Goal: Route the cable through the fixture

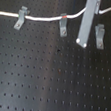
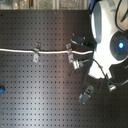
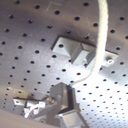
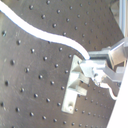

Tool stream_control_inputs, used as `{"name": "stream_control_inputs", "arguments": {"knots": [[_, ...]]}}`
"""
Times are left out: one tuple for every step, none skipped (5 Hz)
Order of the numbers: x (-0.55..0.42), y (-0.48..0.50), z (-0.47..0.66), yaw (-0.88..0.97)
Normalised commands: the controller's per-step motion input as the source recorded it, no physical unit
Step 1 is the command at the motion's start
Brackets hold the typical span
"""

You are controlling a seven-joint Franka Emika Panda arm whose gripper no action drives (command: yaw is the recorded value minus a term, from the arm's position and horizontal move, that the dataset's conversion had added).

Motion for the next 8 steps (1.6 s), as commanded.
{"name": "stream_control_inputs", "arguments": {"knots": [[0.057, -0.022, -0.19, -0.73], [0.138, 0.437, 0.13, 0.0], [0.075, 0.305, 0.15, -0.33], [0.069, 0.346, 0.08, -0.28], [0.013, 0.117, 0.0, -0.49], [0.0, 0.0, 0.0, 0.0], [-0.003, 0.002, 0.2, -0.09], [-0.026, 0.054, 0.39, 0.0]]}}
